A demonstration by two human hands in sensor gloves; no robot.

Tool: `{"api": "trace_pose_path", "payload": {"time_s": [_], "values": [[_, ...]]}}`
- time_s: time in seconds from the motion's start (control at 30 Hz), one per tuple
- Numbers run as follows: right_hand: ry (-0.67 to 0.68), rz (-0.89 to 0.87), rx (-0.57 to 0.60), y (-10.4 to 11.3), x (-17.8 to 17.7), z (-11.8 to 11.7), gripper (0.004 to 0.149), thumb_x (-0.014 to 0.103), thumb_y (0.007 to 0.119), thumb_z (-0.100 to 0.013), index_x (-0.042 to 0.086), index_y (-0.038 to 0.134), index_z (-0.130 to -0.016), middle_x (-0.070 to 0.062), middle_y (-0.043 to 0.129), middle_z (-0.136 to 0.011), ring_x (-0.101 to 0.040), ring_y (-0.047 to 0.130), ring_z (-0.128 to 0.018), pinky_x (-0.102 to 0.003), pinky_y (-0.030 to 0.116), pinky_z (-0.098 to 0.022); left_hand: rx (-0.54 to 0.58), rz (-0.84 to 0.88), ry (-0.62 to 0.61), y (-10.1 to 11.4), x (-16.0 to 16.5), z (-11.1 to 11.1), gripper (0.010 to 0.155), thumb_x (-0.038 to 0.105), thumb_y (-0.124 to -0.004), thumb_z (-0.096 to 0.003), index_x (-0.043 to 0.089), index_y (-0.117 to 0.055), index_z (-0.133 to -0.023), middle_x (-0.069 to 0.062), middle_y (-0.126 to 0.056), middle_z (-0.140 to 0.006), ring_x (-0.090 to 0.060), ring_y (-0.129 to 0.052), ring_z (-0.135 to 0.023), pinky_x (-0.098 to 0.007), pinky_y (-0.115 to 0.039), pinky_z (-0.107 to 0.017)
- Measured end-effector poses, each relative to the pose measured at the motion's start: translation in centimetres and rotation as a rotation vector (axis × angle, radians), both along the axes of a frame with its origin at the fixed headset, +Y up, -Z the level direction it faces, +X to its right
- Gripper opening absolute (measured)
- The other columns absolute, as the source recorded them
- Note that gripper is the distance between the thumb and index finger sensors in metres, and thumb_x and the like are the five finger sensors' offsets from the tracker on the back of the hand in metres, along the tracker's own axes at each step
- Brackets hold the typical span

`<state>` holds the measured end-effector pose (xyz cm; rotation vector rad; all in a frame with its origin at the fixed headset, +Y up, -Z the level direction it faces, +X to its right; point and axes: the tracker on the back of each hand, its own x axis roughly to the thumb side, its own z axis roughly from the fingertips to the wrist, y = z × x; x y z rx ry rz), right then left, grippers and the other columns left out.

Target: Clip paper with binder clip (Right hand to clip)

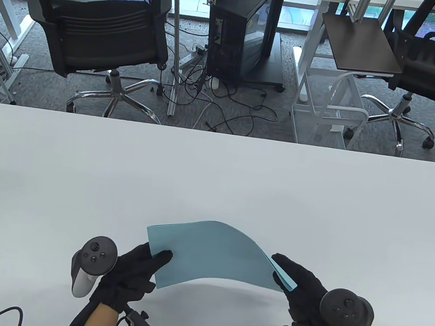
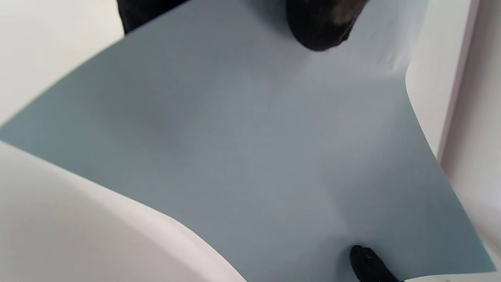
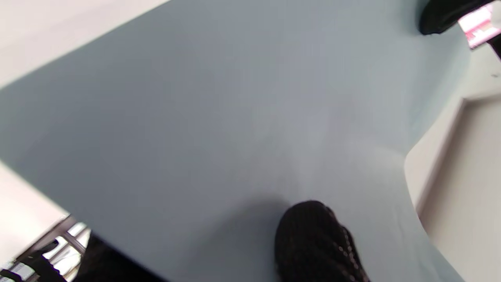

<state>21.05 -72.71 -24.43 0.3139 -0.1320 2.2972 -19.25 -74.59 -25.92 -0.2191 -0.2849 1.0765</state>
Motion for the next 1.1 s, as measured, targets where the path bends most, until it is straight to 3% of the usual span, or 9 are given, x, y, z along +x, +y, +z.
{"api": "trace_pose_path", "payload": {"time_s": [0.07,0.27,0.47,0.6,0.73,0.87,0.97,1.0,1.1], "values": [[0.028,0.003,-0.089,-1.4,0.2,-0.2,0.042,0.024,0.074,-0.058,0.013,0.073,-0.099,-0.015,0.087,-0.095,-0.041,0.090,-0.081,-0.059,0.076,-0.056,-0.064,-0.054,-0.016,-1.1,0.0,-0.1,0.043,0.042,-0.065,-0.0622,0.041,-0.063,-0.105,0.009,-0.082,-0.108,-0.027,-0.088,-0.095,-0.048,-0.073,-0.073],[0.067,-0.146,0.068,2.1,0.6,0.1,0.041,0.020,0.076,-0.057,0.009,0.078,-0.096,-0.015,0.093,-0.086,-0.038,0.096,-0.071,-0.058,0.079,-0.053,0.065,0.094,0.030,2.7,-0.9,-0.1,0.050,0.047,-0.068,-0.0606,0.033,-0.064,-0.108,0.005,-0.082,-0.108,-0.025,-0.088,-0.094,-0.046,-0.073,-0.073],[0.114,-0.054,0.067,3.2,0.2,0.7,0.041,0.018,0.076,-0.056,0.005,0.080,-0.095,-0.015,0.097,-0.079,-0.035,0.099,-0.062,-0.057,0.082,-0.049,0.333,-0.053,0.263,6.5,-1.9,1.9,0.087,0.060,-0.068,-0.0558,0.018,-0.027,-0.119,-0.010,-0.040,-0.126,-0.041,-0.050,-0.113,-0.056,-0.047,-0.082],[0.172,0.059,0.058,3.4,-1.3,0.9,0.041,0.018,0.077,-0.056,0.005,0.081,-0.095,-0.016,0.096,-0.080,-0.036,0.099,-0.063,-0.058,0.081,-0.049,0.499,-0.234,0.142,9.3,-0.1,3.2,0.100,0.069,-0.067,-0.0502,0.021,-0.011,-0.118,-0.017,-0.015,-0.128,-0.054,-0.024,-0.113,-0.069,-0.026,-0.078],[0.231,0.160,0.083,3.7,-2.9,1.3,0.041,0.019,0.077,-0.056,0.007,0.080,-0.095,-0.015,0.096,-0.081,-0.037,0.098,-0.065,-0.058,0.080,-0.051,0.571,-0.493,-0.021,10.5,3.7,4.3,0.106,0.073,-0.066,-0.0477,0.021,-0.005,-0.117,-0.022,-0.007,-0.127,-0.059,-0.018,-0.111,-0.069,-0.023,-0.078],[0.280,0.150,0.097,3.8,-3.5,1.6,0.041,0.020,0.077,-0.056,0.009,0.080,-0.095,-0.014,0.095,-0.083,-0.036,0.097,-0.068,-0.058,0.079,-0.054,0.571,-0.748,-0.108,9.8,6.7,4.6,0.090,0.067,-0.070,-0.0498,0.021,-0.035,-0.120,-0.012,-0.042,-0.128,-0.047,-0.049,-0.113,-0.058,-0.048,-0.083],[0.278,0.155,0.087,3.5,-3.4,1.4,0.041,0.019,0.077,-0.056,0.010,0.080,-0.095,-0.014,0.095,-0.084,-0.037,0.096,-0.069,-0.058,0.078,-0.054,0.586,-0.739,-0.088,9.0,7.2,4.3,0.050,0.054,-0.074,-0.0541,0.033,-0.075,-0.099,0.006,-0.089,-0.100,-0.022,-0.095,-0.085,-0.037,-0.082,-0.068],[0.267,0.167,0.086,3.4,-3.3,1.4,0.041,0.020,0.077,-0.056,0.010,0.080,-0.095,-0.014,0.094,-0.084,-0.037,0.096,-0.069,-0.058,0.078,-0.055,0.575,-0.719,-0.118,8.8,7.2,4.2,0.040,0.050,-0.074,-0.0550,0.036,-0.080,-0.092,0.009,-0.097,-0.089,-0.017,-0.101,-0.074,-0.033,-0.087,-0.061],[0.247,0.143,0.070,3.1,-3.1,1.2,0.042,0.022,0.078,-0.056,0.010,0.079,-0.097,-0.014,0.092,-0.088,-0.040,0.094,-0.074,-0.061,0.075,-0.057,0.580,-0.695,-0.122,8.3,7.1,3.8,0.039,0.046,-0.076,-0.0547,0.032,-0.081,-0.091,0.008,-0.099,-0.082,-0.014,-0.104,-0.064,-0.029,-0.090,-0.055]]}}
